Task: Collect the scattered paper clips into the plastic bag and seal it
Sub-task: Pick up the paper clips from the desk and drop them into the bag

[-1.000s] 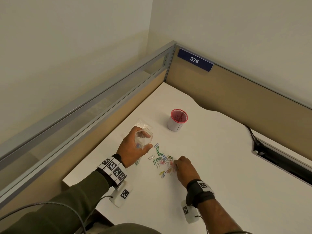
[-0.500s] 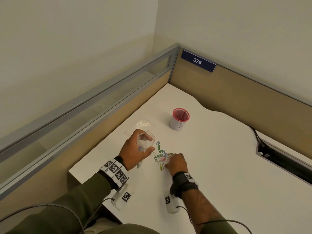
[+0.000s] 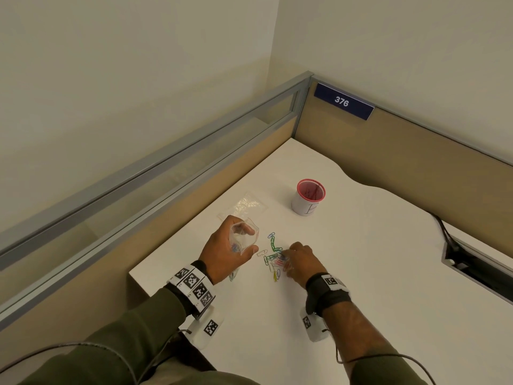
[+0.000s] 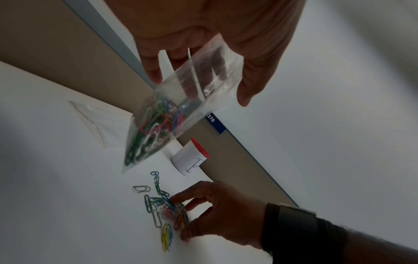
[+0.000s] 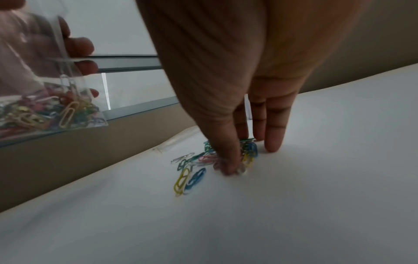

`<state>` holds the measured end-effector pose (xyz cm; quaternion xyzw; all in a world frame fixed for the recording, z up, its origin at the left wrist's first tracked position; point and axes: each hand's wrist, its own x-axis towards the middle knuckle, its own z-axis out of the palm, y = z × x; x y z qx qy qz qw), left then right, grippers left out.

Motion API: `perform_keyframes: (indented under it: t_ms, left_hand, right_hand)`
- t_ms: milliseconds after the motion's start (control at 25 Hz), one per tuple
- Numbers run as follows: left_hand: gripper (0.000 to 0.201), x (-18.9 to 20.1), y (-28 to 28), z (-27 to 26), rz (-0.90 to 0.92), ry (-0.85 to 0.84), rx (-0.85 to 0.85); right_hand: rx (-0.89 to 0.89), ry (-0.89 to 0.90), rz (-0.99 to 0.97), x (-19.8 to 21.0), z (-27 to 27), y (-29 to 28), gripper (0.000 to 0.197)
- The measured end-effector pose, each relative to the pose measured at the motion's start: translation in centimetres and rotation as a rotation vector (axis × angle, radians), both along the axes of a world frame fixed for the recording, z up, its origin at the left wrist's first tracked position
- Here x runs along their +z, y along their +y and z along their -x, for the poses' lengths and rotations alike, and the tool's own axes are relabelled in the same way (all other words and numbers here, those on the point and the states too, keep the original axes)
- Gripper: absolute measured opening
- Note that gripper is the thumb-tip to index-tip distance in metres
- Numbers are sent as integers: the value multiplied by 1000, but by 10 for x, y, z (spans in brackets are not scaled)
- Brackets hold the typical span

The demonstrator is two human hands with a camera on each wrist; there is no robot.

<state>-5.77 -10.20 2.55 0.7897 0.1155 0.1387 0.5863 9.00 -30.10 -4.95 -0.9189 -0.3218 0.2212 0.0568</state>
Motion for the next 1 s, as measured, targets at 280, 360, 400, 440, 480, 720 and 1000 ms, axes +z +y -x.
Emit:
perform_keyframes:
  t_ms: [280,360,400,440,480,720,1000]
  left_hand:
    - [41,-1,-4,0,4,10,7]
    - [41,-2,-4,-2,3,12,5]
    - [41,-3,-4,-3,4,15,6]
    - [41,-4,-5,-5,6,19,6]
    - [41,-4,-5,-6,5,24,6]
    - [40,-11,-5,-23,20,31,-25]
    - [42,-13,-14,-52,-18,42,-118]
  right_hand:
    - [-69,-148,1,-4,10,7,19]
    - [-101,-155,2,-3,7,6,19]
    - [-129,-150,-3,-2,4,5,18]
    - [-172,-130,-13,-1,1,3,17]
    - [-227,-104,-36,0,-2,0,16]
    - [-570,60,-435,41,-4,-19,12]
    - [-656,153,-995,143,11,8,5]
